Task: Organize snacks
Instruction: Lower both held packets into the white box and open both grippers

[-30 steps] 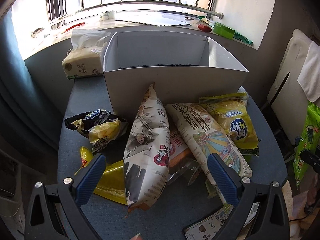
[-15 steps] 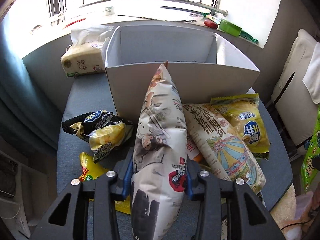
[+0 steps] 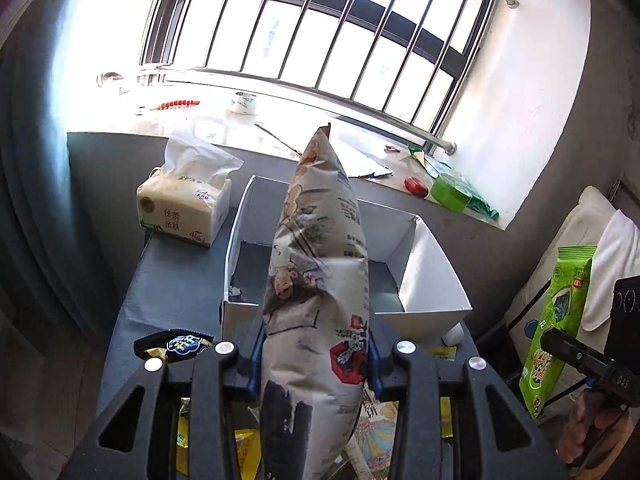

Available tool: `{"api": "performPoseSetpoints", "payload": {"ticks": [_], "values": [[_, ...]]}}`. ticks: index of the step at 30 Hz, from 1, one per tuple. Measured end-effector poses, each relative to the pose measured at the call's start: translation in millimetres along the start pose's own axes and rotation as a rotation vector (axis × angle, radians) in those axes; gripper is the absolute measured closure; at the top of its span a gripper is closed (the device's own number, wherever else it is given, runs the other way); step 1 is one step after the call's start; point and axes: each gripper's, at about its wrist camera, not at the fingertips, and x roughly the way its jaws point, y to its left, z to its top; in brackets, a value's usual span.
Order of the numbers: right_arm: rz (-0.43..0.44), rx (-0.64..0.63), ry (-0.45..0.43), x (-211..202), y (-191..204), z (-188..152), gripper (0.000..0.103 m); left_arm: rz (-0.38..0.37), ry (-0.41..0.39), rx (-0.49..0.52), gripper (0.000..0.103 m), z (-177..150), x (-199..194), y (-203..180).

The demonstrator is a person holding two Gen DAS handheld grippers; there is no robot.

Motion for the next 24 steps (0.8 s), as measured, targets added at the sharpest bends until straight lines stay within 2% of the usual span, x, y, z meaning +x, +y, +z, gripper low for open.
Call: {"api": "performPoseSetpoints", "payload": {"ticks": [3,9,15,19,20,21,22,23,24], "values": [[0.016,0.018,0.001,22.7,4.5,29.2,0.036,-0.002,-0.004,-0.013,0.061,17.9,17.3,-2.8],[-0.029,0.011,0.043,72.9,7.7,71.1,0.036,-0.02,0.03,-0.034,0.06,45.7,55.5,-4.4],[-0.086,0.062,0.107,124.7,-9.4,102.1,0.036,0.028,0.09,0.026,0.06,73.4,91.8,-8.9],[-0.126,0.018,0.141,150.7,-13.8,109.9,0.036,0.086,0.125,0.045,0.057,79.5,105.6,-7.7],[-0.133,0.013,0.147,155.6,-15.3,112.1,0.035,0.098,0.132,0.042,0.047,80.1,107.0,-6.3],[-0.133,0.015,0.153,159.4,-17.3,113.7,0.03,0.112,0.143,0.032,0.035,81.3,108.3,-3.6],[-0.13,0.027,0.152,161.4,-20.0,115.3,0.025,0.128,0.148,0.02,0.006,81.8,108.1,-1.3],[-0.134,0.041,0.151,162.6,-22.6,116.7,0.011,0.14,0.126,0.011,0.0,81.0,104.5,1.2],[-0.145,0.053,0.153,162.5,-24.7,117.8,0.0,0.137,0.106,0.009,0.0,79.9,101.0,2.2]]}}
